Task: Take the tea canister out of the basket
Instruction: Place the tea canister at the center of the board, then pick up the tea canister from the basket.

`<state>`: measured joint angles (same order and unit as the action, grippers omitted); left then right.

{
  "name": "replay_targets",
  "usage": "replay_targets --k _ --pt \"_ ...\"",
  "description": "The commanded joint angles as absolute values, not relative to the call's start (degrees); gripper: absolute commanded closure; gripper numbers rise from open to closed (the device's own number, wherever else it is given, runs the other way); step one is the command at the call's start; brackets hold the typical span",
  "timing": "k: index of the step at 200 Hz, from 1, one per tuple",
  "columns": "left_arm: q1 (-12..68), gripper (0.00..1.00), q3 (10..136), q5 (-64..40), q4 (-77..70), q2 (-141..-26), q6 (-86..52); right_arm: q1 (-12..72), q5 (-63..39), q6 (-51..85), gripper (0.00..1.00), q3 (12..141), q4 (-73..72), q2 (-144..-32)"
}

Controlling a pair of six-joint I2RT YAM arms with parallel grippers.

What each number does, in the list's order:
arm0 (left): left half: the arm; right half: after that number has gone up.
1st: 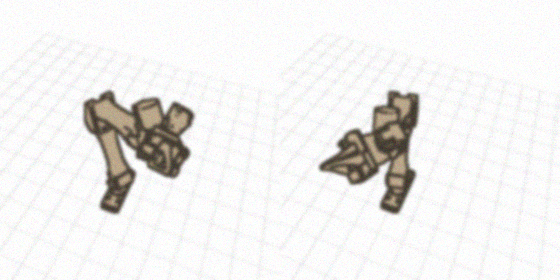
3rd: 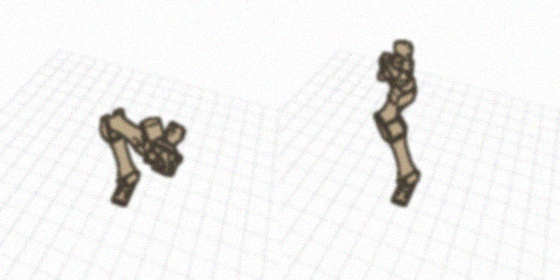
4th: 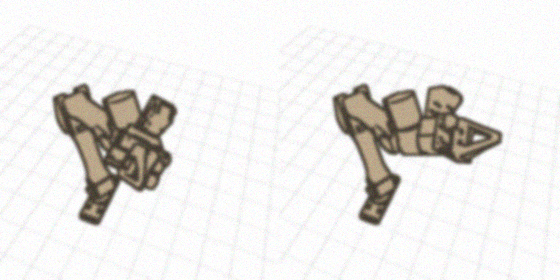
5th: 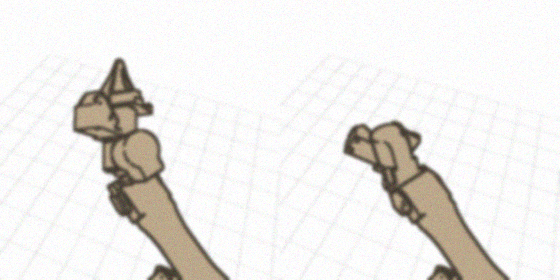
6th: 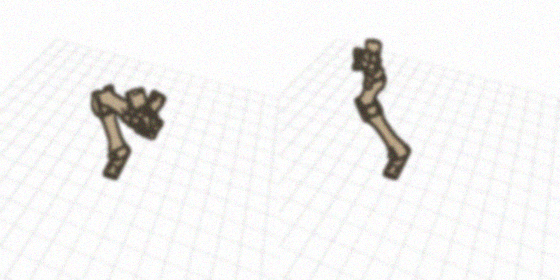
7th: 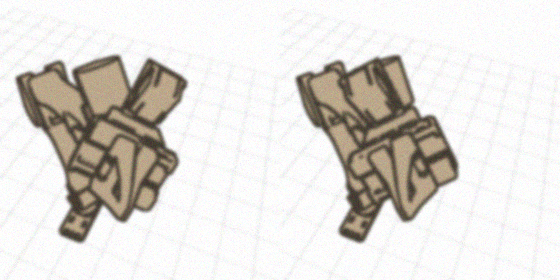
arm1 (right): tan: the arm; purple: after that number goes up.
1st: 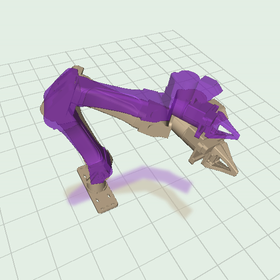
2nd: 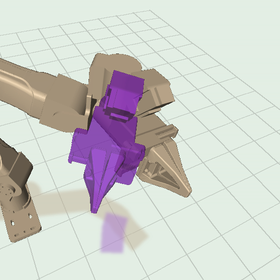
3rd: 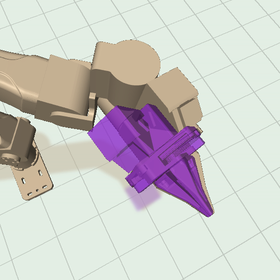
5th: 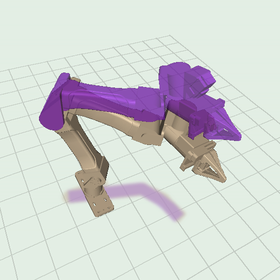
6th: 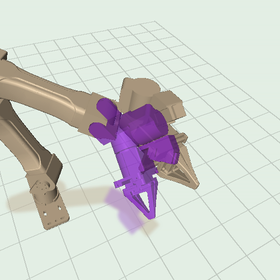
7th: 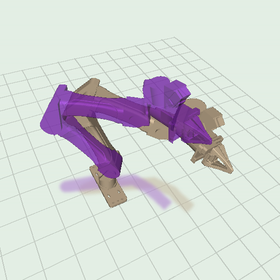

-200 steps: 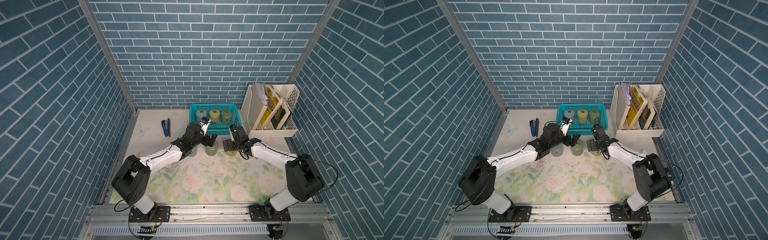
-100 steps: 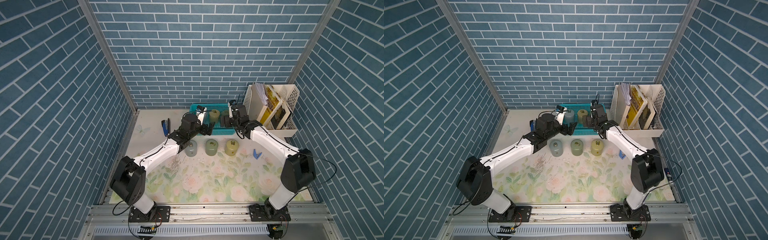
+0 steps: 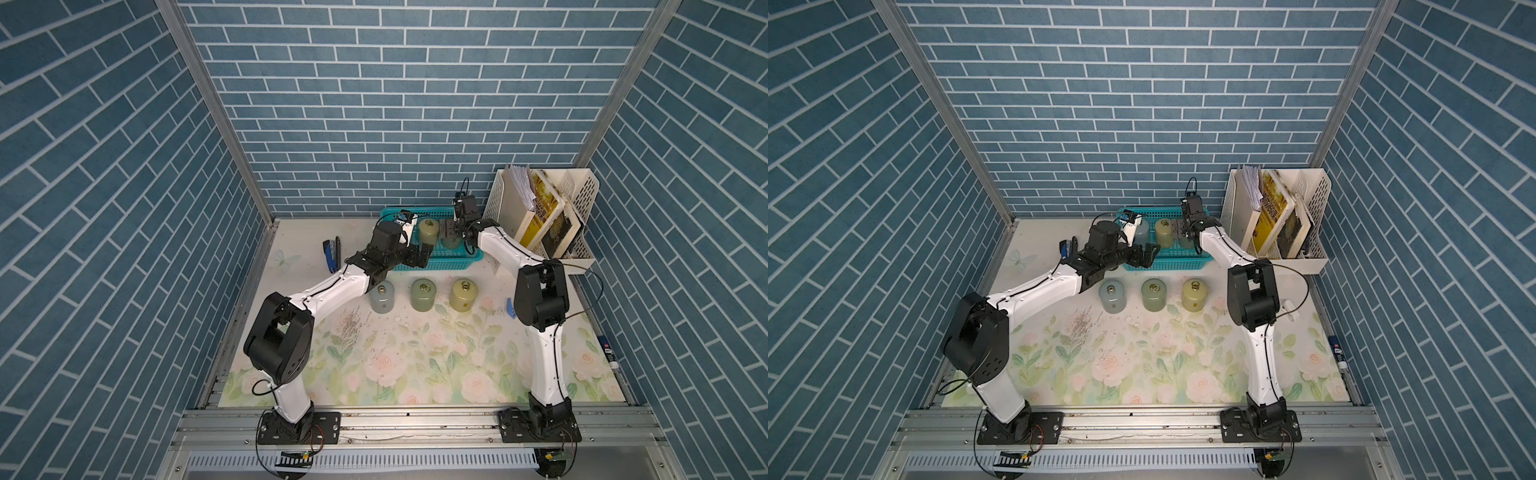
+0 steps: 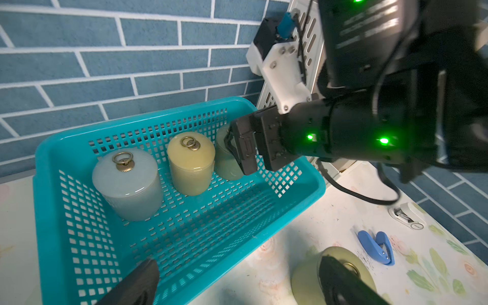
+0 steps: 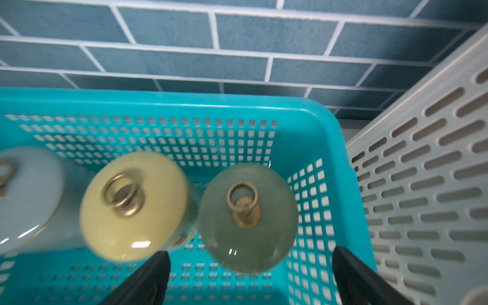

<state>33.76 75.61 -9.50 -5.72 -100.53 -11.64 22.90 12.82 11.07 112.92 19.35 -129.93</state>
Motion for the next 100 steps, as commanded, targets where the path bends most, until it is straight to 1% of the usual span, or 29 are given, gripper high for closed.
replay_targets --k 1,52,100 --pt "33.62 0.00 76.95 -11.39 -5.82 -101.66 -12.18 22.42 12.20 9.06 0.01 117.09 23.44 -133.13" --pt "33.57 0.00 77.38 -12.41 -6.68 -103.34 -12.84 21.84 10.52 8.79 0.02 123.38 26.47 -138.50" --pt "33.58 0.00 77.79 -12.84 -6.59 -103.84 -12.70 20.85 7.62 8.88 0.06 124.45 26.72 -140.84"
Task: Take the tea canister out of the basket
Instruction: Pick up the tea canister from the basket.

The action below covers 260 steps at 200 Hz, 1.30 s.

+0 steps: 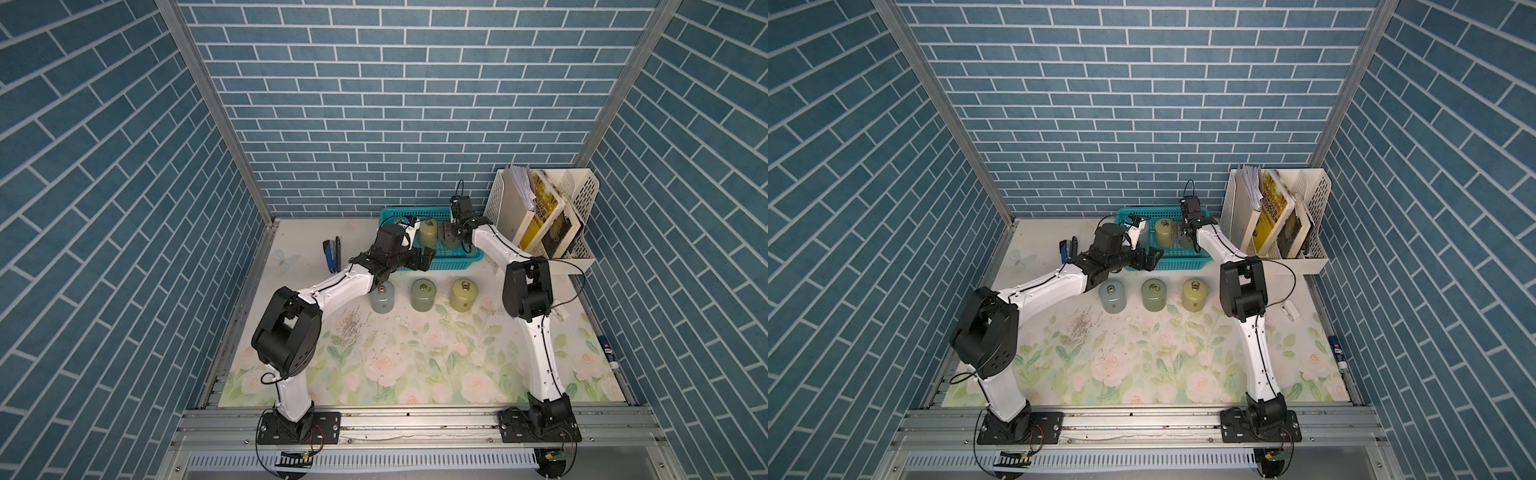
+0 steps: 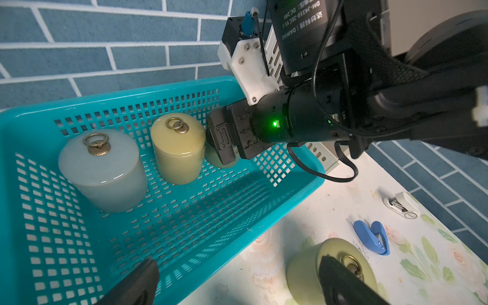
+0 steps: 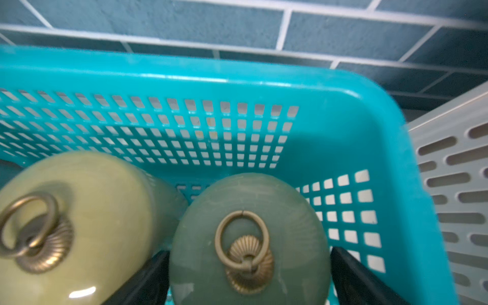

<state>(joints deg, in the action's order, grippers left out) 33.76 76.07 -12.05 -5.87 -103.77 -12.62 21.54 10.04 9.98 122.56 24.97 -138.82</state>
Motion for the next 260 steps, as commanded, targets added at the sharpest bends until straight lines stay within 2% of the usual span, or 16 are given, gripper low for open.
replay_targets --k 1,89,122,149,167,188,196,260 --pt "33.58 0.00 77.79 -12.84 -6.59 -103.86 -12.68 20.79 7.59 8.88 0.06 124.45 26.72 -140.87" --pt "33.66 0.00 77.67 -12.04 -6.09 -103.45 -12.83 19.85 3.87 6.42 0.13 126.39 24.98 -143.64" --pt "33.67 0.00 77.52 -11.61 -5.88 -103.18 -13.05 19.60 3.05 6.07 0.30 125.84 24.36 -143.43" --pt "33.75 0.00 77.35 -11.44 -5.76 -102.74 -13.22 19.65 3.12 5.89 0.49 121.11 21.53 -139.65" --pt "33.94 0.00 77.19 -11.43 -5.64 -102.15 -13.18 19.66 3.32 5.89 0.74 116.68 19.21 -136.20" --pt "34.37 0.00 76.77 -11.49 -5.36 -100.96 -12.92 19.90 3.01 5.98 0.89 112.19 17.38 -132.39" --pt "34.37 0.00 76.64 -11.76 -5.19 -100.24 -13.07 20.10 2.68 5.87 1.00 110.59 16.78 -130.91" --pt "34.38 0.00 73.89 -10.96 -1.09 -92.63 -10.84 23.17 4.04 4.37 1.00 100.61 13.55 -118.82"
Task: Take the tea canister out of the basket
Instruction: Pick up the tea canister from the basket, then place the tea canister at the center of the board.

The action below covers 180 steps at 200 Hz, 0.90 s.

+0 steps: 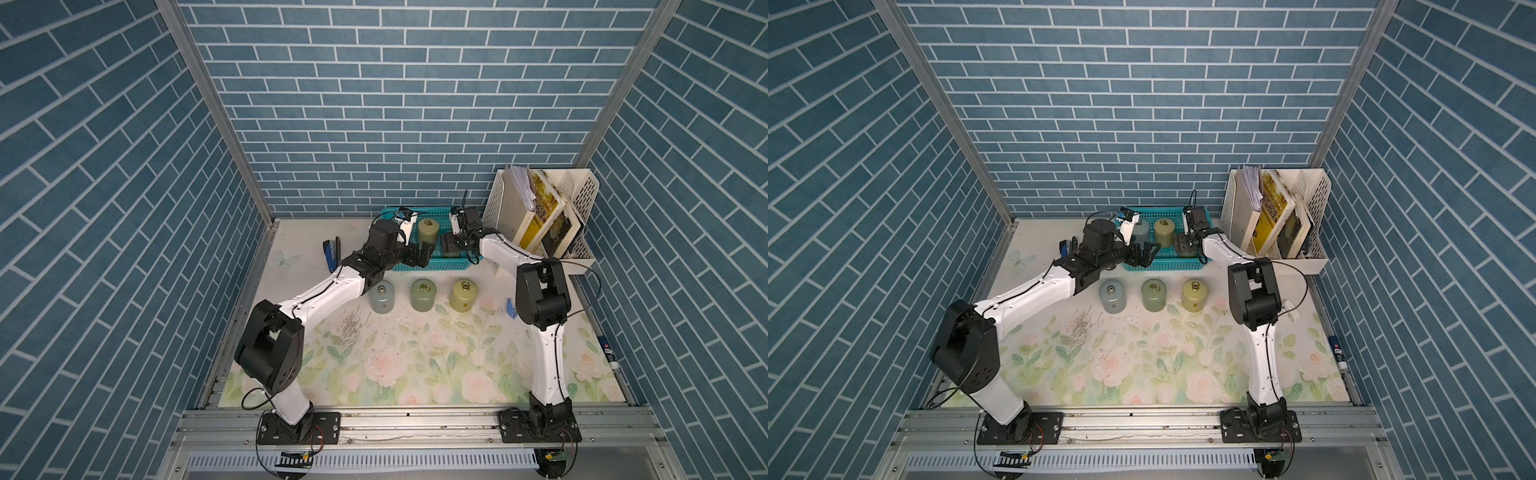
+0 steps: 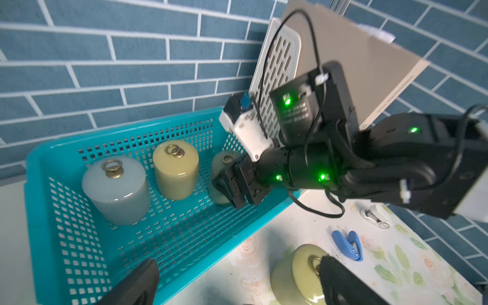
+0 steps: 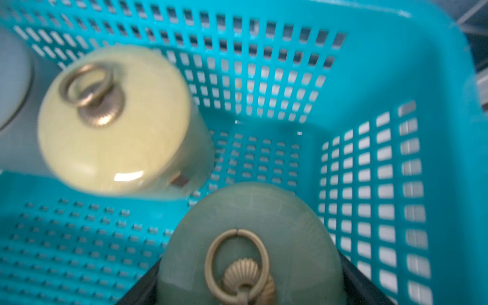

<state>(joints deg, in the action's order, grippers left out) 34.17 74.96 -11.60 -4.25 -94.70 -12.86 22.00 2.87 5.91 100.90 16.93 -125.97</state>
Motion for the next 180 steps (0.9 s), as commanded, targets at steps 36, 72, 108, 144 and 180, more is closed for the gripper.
replay_targets --k 36,72,108,144,180 --pt "33.16 0.00 70.29 -12.01 -1.00 -88.67 -9.89 26.02 5.53 2.53 1.00 98.40 13.62 -112.68" --pt "31.83 0.00 68.63 -12.13 0.18 -85.87 -9.41 30.16 6.55 0.70 1.00 95.41 13.82 -105.92" --pt "28.66 0.00 66.26 -10.90 2.86 -82.34 -11.90 35.01 4.58 0.18 1.00 89.31 12.87 -98.39" --pt "25.61 0.00 63.66 -7.47 7.50 -78.09 -12.92 41.31 2.04 0.13 1.00 81.01 11.38 -90.73" --pt "20.54 0.00 61.49 -7.23 9.73 -74.67 -13.70 47.43 -1.11 0.42 1.00 72.91 8.29 -85.23"
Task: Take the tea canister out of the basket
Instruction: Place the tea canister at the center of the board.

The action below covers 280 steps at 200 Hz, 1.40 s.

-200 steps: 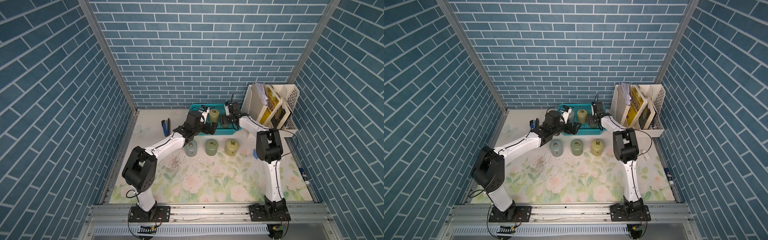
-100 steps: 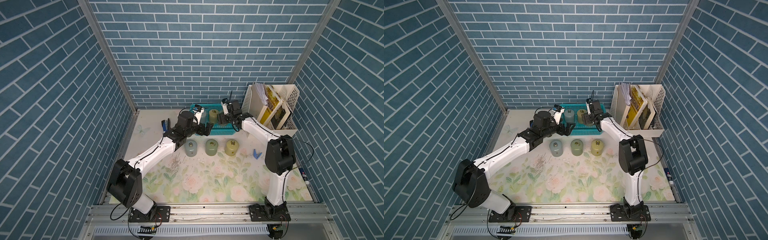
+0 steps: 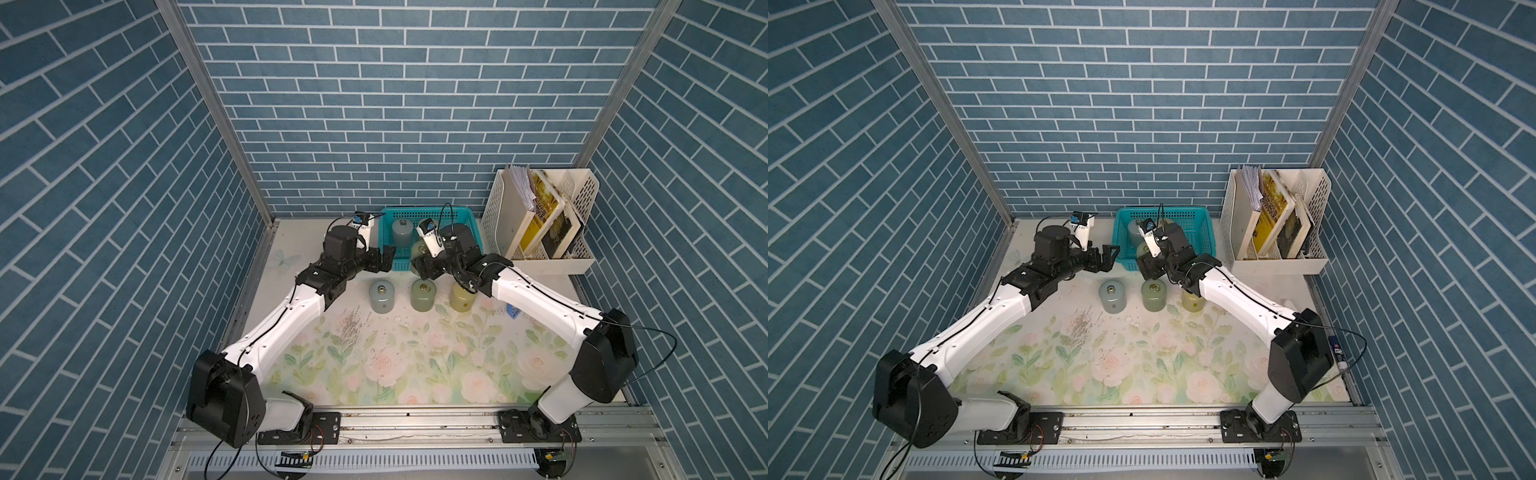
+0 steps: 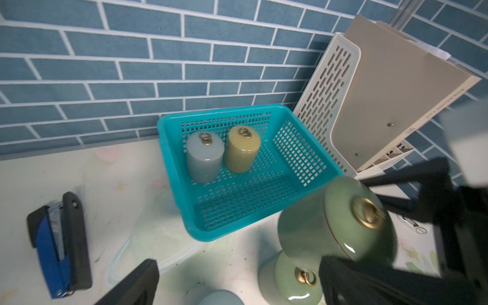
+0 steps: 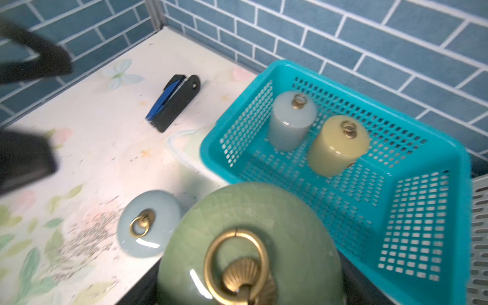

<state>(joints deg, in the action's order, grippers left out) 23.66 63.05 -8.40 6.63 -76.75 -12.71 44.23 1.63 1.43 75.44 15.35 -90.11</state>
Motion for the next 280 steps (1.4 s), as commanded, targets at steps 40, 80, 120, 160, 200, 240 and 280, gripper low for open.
replay_targets --k 40,80,120,160,200,240,280 --pt "18.42 0.00 60.33 -7.33 10.37 -73.87 -13.14 54.50 -1.62 -0.20 1.00 68.38 6.31 -84.50" --pt "18.30 0.00 59.00 -8.67 8.36 -74.31 -13.49 60.38 -1.22 2.81 1.00 64.53 0.33 -87.27" --pt "18.36 0.00 57.94 -8.75 7.26 -74.81 -13.79 63.66 0.96 5.80 1.00 64.60 -3.05 -93.79" --pt "18.28 0.00 56.54 -8.31 6.43 -75.04 -14.06 64.75 3.18 7.75 1.00 65.09 -4.57 -98.89" --pt "18.36 0.00 56.24 -7.99 5.50 -75.60 -13.97 64.94 5.98 9.47 1.00 64.52 -6.22 -100.92" --pt "18.37 0.00 55.99 -8.70 5.32 -75.26 -13.38 64.95 6.53 9.76 1.00 64.34 -6.31 -102.61" --pt "18.30 0.00 55.85 -8.26 5.58 -75.16 -13.01 64.95 6.93 9.72 0.93 64.92 -5.51 -103.87"
